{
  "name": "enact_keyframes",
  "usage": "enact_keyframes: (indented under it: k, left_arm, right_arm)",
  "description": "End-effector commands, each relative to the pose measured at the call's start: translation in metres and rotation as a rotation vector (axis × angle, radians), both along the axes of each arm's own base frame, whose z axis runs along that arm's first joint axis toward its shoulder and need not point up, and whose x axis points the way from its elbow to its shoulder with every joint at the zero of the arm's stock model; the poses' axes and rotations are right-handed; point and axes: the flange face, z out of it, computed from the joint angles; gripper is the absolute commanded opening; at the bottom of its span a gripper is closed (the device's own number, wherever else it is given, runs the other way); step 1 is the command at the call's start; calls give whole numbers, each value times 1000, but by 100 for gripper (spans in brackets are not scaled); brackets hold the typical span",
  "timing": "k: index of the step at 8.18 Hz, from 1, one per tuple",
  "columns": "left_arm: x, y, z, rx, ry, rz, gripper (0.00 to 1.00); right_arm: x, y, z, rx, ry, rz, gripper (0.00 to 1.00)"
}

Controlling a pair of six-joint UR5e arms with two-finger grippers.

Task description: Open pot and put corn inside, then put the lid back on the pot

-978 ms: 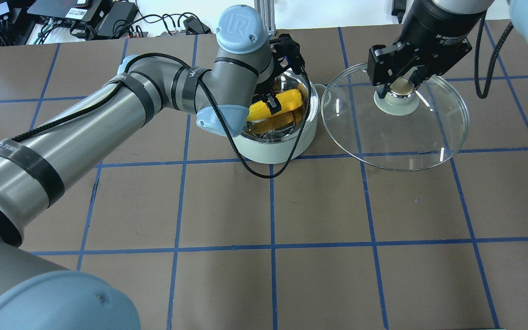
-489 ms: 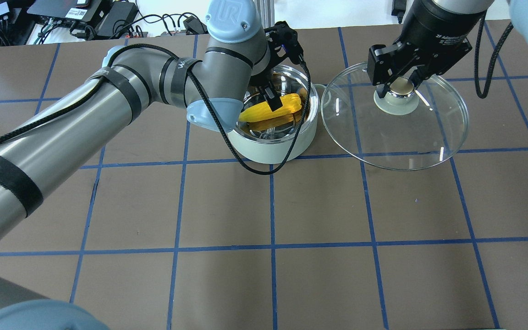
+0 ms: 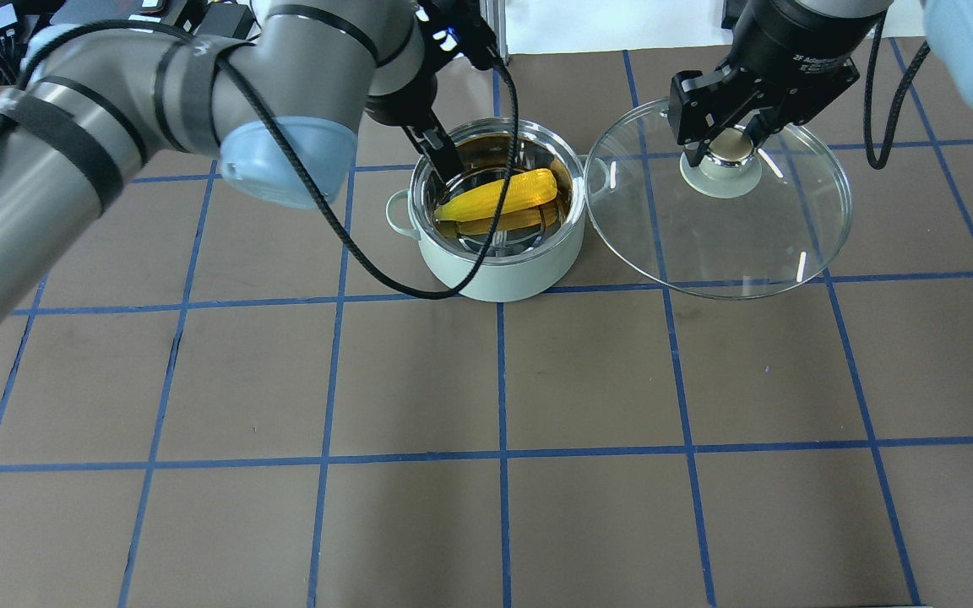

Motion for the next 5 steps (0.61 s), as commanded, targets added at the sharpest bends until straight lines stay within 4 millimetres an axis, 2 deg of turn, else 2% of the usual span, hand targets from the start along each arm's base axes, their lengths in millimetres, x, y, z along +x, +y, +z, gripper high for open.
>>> enact_keyframes:
  k: [1,2,3,4,5]
  left_arm:
    - [97,-3,44,37,16,165,100]
    - [125,-1,51,60,14,216,100]
    - [145,-1,56,67,16,279,100]
    - [152,-1,58,70,37,379,100]
    - [154,0,56,87,52,472,100]
  right_arm:
    - [28,-20,-4,-70,-11,36,34]
    - [61,-43,-26,-93,-10,63,34]
    - [104,-68,-49,-101,-32,-27,34]
    - [142,-85,-71,-78,-23,-79,34]
    - [164,-102,-93,-95,-34,-100,33]
